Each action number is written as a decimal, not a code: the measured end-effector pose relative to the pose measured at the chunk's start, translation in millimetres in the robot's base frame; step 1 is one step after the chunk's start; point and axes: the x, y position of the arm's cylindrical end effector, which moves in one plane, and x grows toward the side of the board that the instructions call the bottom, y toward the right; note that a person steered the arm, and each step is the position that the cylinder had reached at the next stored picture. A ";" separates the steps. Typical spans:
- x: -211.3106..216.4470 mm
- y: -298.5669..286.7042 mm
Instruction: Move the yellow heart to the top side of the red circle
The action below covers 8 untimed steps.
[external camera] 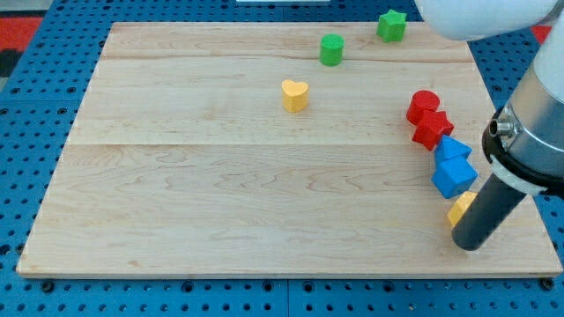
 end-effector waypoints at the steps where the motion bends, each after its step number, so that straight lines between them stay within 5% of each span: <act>1: -0.9 -5.2; 3: -40.7 -138.9; 5: -168.3 -222.2; 8: -220.2 -189.8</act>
